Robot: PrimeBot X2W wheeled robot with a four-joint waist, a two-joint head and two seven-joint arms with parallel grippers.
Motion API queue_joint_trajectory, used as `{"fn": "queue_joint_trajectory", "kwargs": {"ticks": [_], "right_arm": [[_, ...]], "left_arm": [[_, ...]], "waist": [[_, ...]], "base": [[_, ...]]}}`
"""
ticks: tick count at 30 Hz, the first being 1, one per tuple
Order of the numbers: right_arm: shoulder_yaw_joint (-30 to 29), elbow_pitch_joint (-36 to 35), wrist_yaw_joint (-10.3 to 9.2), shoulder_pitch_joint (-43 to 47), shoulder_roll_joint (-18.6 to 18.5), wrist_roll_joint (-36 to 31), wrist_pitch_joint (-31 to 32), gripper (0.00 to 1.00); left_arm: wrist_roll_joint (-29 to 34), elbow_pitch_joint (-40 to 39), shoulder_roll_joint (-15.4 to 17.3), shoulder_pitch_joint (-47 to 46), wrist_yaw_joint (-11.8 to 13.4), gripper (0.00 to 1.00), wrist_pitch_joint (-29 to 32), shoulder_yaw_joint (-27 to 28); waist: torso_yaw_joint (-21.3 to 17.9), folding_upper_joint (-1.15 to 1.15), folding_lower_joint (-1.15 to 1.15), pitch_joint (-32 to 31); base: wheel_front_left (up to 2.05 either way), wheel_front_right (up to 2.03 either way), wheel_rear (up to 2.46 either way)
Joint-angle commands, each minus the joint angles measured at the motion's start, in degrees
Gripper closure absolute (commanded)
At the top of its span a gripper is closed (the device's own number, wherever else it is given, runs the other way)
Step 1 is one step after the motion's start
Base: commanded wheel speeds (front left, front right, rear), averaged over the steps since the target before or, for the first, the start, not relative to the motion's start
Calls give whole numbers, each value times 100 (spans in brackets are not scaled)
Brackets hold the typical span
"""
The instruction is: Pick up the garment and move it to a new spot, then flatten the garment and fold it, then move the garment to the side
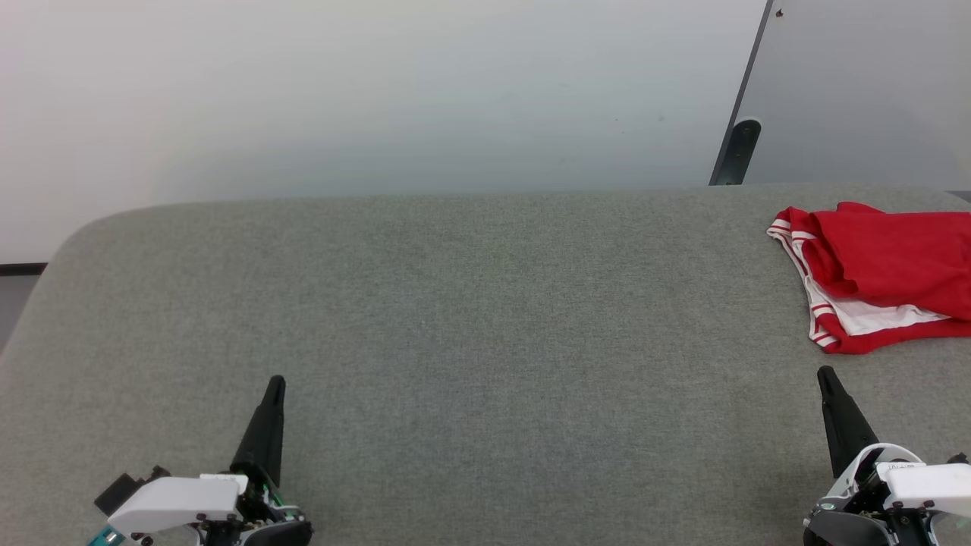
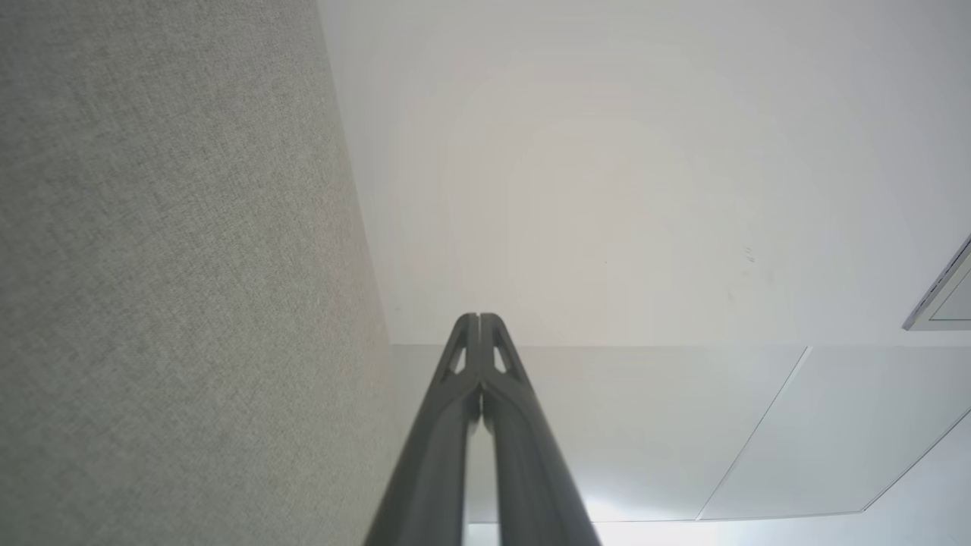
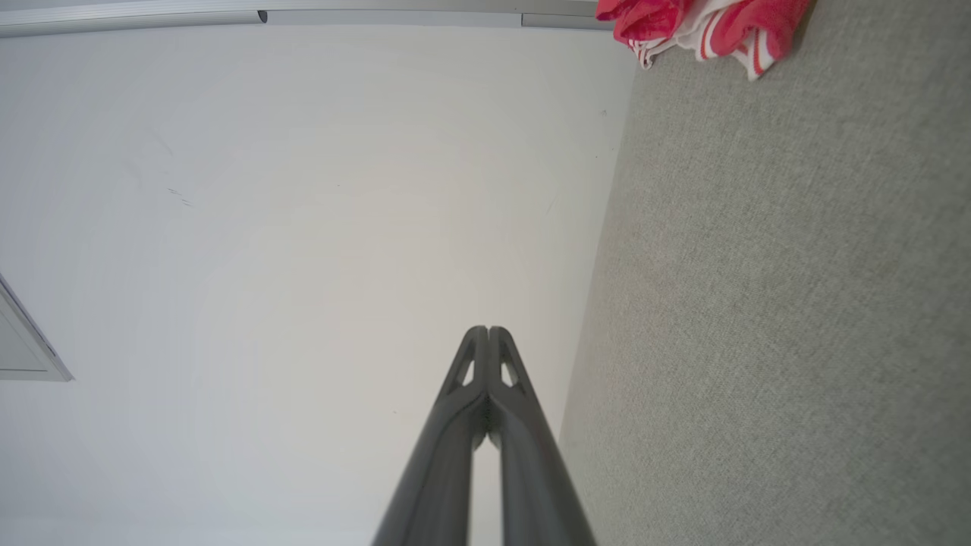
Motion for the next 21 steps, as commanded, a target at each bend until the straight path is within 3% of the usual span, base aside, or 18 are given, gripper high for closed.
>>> {"fn": "queue_joint_trajectory", "kwargs": {"ticks": [1,21], "right_arm": [[6,3,2,-11,24,24,14,100],[6,2,2,-11,24,24,13,100]], "left_arm": [[3,10,-10,-55,0,100,2,20],[10,11,-14,-56,0,100,9,26]], "waist": [[0,0,0,0],[0,0,0,0]], "base": [[0,0,0],[0,0,0]]}}
